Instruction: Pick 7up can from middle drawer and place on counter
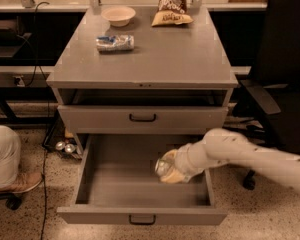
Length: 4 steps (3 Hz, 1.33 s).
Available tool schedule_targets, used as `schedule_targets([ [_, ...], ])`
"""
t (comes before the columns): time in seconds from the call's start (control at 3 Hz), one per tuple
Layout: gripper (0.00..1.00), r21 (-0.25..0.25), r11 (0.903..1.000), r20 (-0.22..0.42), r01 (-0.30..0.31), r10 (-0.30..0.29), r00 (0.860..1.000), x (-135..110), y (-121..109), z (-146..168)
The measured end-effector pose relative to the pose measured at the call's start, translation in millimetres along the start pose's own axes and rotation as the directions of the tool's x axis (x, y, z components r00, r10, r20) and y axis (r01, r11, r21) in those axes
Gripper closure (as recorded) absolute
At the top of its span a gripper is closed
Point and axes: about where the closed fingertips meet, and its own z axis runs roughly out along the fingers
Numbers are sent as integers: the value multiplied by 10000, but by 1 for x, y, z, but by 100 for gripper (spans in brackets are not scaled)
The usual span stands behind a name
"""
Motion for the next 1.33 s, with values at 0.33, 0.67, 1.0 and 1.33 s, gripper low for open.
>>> schedule_targets([
  [0.33,100,263,9982,-422,539,-527,9977,-22,-13,-64],
  [0.67,100,204,9976,-557,658,-645,9964,-27,-12,-73],
  [1.0,100,1414,9731,-968,1817,-1691,9808,-48,-28,-127],
  [1.33,100,2321,9182,-1717,3211,-2863,9426,-75,-44,-190],
])
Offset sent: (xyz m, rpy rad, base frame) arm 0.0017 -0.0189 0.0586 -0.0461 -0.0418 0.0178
